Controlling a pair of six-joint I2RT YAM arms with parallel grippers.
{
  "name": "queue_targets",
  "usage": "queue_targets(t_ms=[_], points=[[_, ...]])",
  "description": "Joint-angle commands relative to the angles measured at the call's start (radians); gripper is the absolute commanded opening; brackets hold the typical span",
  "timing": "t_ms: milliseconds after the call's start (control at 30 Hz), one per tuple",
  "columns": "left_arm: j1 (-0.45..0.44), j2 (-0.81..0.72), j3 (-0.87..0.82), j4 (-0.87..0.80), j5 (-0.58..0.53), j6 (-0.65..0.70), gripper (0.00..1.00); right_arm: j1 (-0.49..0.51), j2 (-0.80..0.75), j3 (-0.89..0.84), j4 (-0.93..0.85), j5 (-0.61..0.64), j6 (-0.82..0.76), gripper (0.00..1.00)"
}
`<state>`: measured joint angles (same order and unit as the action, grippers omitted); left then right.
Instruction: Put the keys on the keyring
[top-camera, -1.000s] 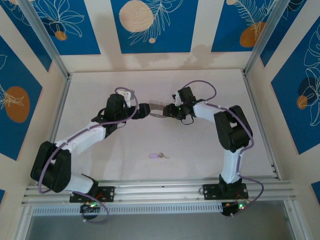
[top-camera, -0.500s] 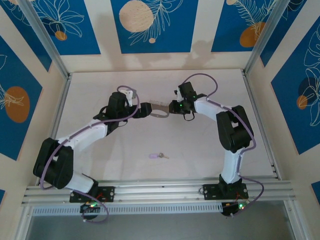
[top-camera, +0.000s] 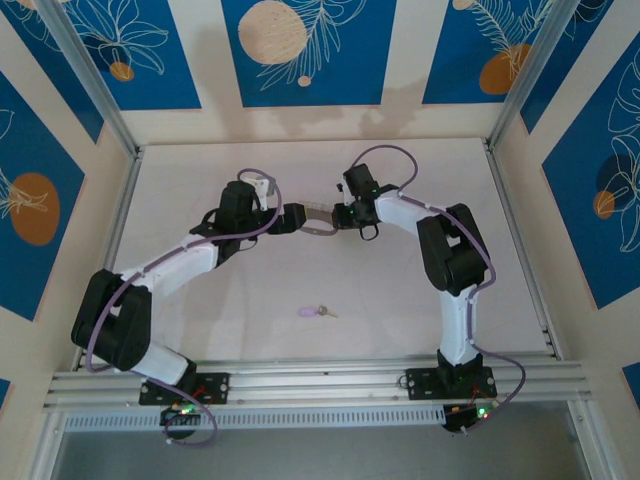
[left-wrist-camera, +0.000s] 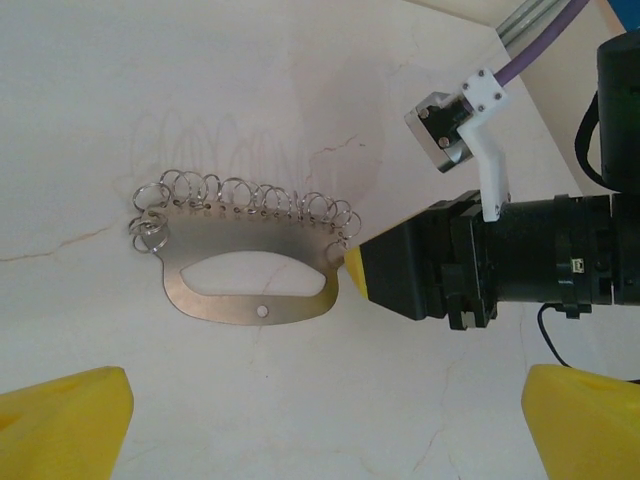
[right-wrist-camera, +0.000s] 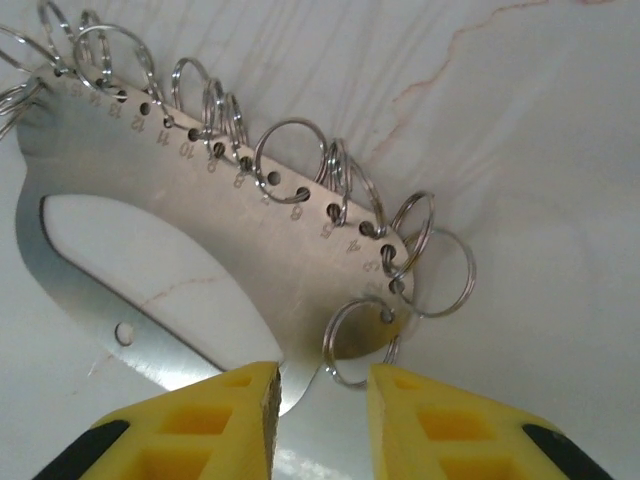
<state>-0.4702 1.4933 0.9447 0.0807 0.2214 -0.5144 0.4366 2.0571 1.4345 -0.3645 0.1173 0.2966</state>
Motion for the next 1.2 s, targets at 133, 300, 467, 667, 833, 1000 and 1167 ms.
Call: queue_targets(t_ms=[133, 300, 467, 667, 833, 1000, 1167], points=[[-0.011, 0.018, 0.038, -0.004, 0.027, 0.018, 1.00, 0.001, 0.061, 0.081, -0.046, 0.054, -0.050, 0.29], [-0.011, 0.024, 0.043, -0.002, 0.029, 0.020, 1.00, -0.012, 0.075, 0.101, -0.051, 0.071, -0.056, 0.25], [-0.011, 0.030, 0.044, 0.002, 0.032, 0.019, 1.00, -0.025, 0.076, 0.107, -0.053, 0.061, -0.057, 0.21], [-0.011, 0.033, 0.046, 0.005, 0.031, 0.019, 1.00, -0.027, 0.074, 0.100, -0.047, 0.041, -0.057, 0.19], [-0.011, 0.032, 0.042, 0.005, 0.032, 0.017, 1.00, -0.029, 0.070, 0.083, -0.039, 0.034, -0.053, 0.20], [-0.010, 0.033, 0.041, 0.007, 0.032, 0.018, 1.00, -0.030, 0.053, 0.061, -0.030, 0.015, -0.040, 0.24], [-0.011, 0.031, 0.039, 0.008, 0.032, 0.017, 1.00, -0.033, 0.045, 0.043, -0.021, -0.003, -0.023, 0.25]])
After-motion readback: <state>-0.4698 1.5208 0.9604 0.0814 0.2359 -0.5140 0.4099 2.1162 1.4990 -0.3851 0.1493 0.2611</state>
